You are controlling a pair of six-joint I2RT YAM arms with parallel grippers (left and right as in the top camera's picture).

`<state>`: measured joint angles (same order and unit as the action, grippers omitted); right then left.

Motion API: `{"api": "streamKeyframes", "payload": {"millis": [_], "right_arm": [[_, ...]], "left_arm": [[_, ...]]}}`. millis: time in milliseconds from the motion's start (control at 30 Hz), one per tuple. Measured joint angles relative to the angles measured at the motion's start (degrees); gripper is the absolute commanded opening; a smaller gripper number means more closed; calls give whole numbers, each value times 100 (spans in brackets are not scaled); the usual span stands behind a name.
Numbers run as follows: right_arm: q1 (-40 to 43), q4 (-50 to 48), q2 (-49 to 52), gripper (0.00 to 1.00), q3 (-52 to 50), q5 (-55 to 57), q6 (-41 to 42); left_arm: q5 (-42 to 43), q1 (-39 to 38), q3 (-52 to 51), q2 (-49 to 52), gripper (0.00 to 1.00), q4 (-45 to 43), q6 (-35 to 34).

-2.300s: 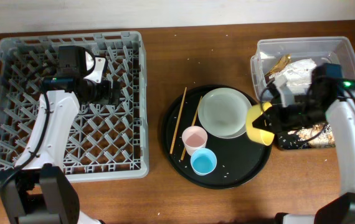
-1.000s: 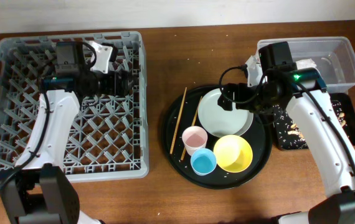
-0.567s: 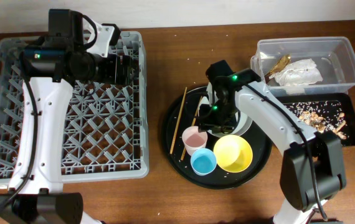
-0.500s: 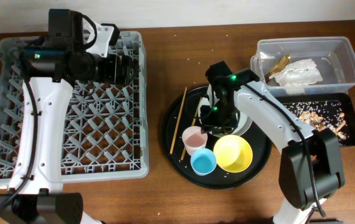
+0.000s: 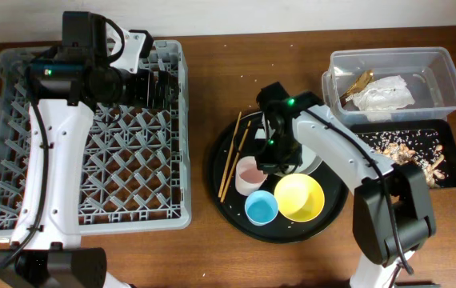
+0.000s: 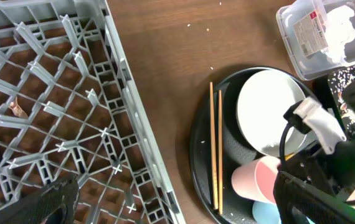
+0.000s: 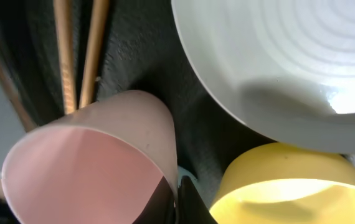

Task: Sort waste into correct bins and load items into the dishwasher rack
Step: 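Grasp the pink cup with the right gripper and lift it toward the left gripper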

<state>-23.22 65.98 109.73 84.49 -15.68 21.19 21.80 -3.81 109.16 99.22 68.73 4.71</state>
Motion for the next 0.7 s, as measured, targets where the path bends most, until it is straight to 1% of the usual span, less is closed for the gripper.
{"api": "streamKeyframes", "payload": {"millis": [33,100,133,167,200,267,300,400,500,600,667,700], "right_arm": [[216,22,17,4,315,-144,-66],[846,186,-31,4,1233,-527,-356],[1296,138,-96,4,1641,-1108,-739],[1543,-48,-186,4,1725,-1604,-1014],[1928,-444,-306,4,1777,-2590,-1502],[1963,-909,-317,4,1764,-3851,-1956],[1904,-1244,-317,4,1764,-4492,-2083],[1738,-1722,-317,4,1762,-5141,-2142],[1482,-2127,-319,4,1762,-5158,-2052],[1338,-2514,-319,4,1762,-4889,-1773],[1517,-2997,-326,4,1768,-4909,-1440],[1714,-3036,-330,4,1768,-4885,-1360]], "left_arm": [[37,2,0,0,99,-66,0],[463,7,2,0,99,-153,-2],[975,11,2,2,99,-192,-2],[1338,11,2,7,99,-195,-2],[1902,11,2,68,99,-234,-2],[2988,11,4,481,99,-433,24],[3982,11,17,1058,99,-660,42],[6024,35,13,2243,98,-979,42],[6513,44,13,2586,99,-964,37],[6544,94,13,2588,99,-951,11],[6546,101,13,2590,99,-944,-2],[6618,118,13,2590,99,-944,-90]]}}
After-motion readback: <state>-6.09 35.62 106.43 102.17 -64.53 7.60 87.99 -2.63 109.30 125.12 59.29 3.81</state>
